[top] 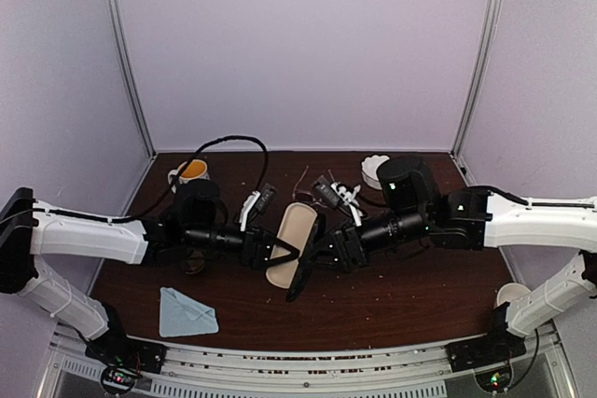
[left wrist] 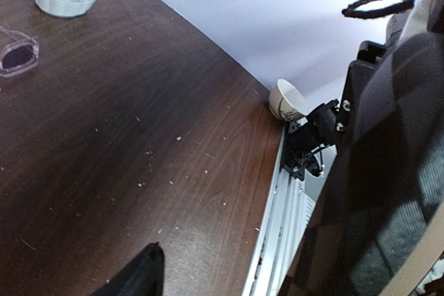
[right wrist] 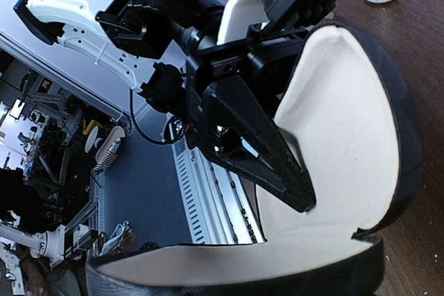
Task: Organize the sunglasses
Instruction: Open the sunglasses case, then pass from the right arm to the left
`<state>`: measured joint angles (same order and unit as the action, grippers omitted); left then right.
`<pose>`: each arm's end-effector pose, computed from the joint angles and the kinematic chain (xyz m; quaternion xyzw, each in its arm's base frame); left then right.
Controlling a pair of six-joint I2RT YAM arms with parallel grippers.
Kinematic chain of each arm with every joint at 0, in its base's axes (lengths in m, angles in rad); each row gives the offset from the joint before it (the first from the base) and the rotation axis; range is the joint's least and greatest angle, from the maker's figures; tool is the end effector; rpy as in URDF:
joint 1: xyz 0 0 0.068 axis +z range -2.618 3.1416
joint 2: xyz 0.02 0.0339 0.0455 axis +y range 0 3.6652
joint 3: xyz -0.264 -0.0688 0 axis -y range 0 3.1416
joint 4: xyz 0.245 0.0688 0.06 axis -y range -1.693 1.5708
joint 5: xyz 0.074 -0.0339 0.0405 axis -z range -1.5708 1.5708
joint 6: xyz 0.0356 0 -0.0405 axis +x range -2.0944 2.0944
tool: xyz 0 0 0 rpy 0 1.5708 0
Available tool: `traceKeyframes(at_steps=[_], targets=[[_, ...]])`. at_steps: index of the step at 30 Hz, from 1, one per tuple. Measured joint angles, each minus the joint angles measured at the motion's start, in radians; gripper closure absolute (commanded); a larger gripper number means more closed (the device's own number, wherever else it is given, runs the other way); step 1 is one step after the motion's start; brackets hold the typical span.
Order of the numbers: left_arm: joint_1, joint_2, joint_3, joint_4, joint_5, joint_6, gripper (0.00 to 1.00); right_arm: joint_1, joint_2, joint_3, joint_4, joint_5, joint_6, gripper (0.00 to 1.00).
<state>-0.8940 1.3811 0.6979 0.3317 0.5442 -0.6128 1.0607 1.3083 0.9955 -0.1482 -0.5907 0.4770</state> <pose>0.1711 -0.2424 0.2287 0.2630 0.7603 -0.5380 0.2515 0.1271 0.2678 0.3041 -0.3808 0.7346 0.5283 0.1902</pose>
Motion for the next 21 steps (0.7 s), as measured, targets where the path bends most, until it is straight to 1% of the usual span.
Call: traceKeyframes(at_steps=[4, 7, 9, 10, 15, 18, 21], targets=[[-0.008, 0.031, 0.000, 0.030, 0.022, -0.030, 0.61, 0.000, 0.029, 0.018, -0.028, -0.002, -0.003, 0.60], [-0.011, 0.031, -0.001, 0.043, 0.026, -0.043, 0.70, 0.000, 0.035, 0.029, -0.041, 0.007, -0.007, 0.59], [-0.013, 0.030, 0.000, 0.054, 0.024, -0.049, 0.74, 0.000, 0.035, 0.035, -0.047, 0.021, -0.010, 0.57], [-0.014, 0.029, 0.000, 0.056, 0.022, -0.050, 0.76, 0.000, 0.035, 0.035, -0.049, 0.029, -0.011, 0.55], [-0.018, 0.009, 0.000, 0.030, -0.018, -0.058, 0.83, 0.000, 0.035, 0.037, -0.054, 0.064, -0.011, 0.35], [-0.022, -0.018, 0.005, -0.006, -0.052, -0.059, 0.85, 0.001, 0.034, 0.042, -0.050, 0.089, -0.007, 0.26], [-0.025, -0.047, 0.015, -0.065, -0.107, -0.066, 0.86, 0.005, 0.023, 0.044, -0.047, 0.129, 0.008, 0.14]])
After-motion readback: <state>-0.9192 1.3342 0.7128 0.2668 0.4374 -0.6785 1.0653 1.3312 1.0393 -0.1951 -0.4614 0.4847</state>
